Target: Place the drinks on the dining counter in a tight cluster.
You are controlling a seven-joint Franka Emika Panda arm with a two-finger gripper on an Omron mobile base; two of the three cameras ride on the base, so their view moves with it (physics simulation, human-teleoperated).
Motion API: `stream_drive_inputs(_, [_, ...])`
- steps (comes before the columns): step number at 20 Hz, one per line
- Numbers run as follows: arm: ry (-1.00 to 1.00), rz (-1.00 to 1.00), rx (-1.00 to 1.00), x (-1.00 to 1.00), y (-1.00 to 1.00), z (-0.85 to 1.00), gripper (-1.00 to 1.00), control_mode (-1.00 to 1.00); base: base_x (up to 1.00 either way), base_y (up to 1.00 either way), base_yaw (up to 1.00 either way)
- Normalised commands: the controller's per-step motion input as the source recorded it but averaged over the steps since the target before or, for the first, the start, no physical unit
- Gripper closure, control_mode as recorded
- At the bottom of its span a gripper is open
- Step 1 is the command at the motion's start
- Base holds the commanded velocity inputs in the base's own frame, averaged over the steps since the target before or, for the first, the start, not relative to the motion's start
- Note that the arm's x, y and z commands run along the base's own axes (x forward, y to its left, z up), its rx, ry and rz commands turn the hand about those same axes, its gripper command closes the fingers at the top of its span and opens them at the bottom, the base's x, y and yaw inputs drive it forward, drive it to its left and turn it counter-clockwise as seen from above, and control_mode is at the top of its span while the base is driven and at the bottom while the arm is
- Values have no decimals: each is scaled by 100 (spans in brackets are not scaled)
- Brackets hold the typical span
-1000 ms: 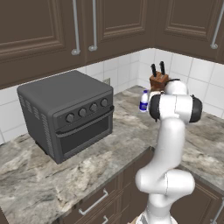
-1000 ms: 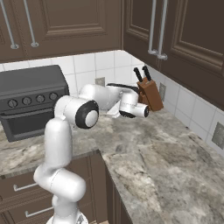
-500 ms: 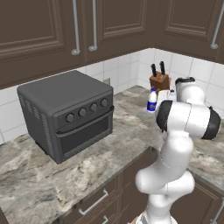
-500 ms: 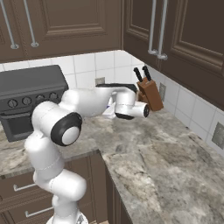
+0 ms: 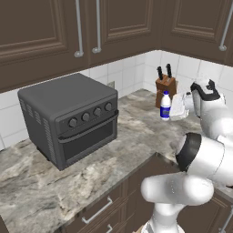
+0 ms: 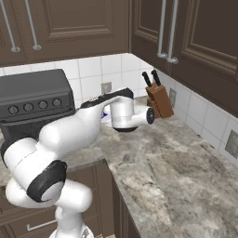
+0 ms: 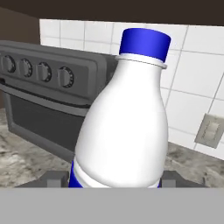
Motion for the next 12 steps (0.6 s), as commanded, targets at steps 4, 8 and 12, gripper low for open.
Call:
stream_drive_inputs(4, [0, 0, 0, -79, 10, 40, 100, -100, 0, 0, 0])
stream_drive_inputs(8, [-7, 0, 0, -79, 34, 19, 100, -100, 0, 0, 0])
stream_drive_inputs(12, [-17, 3, 0, -93, 35, 14, 100, -100, 0, 0, 0])
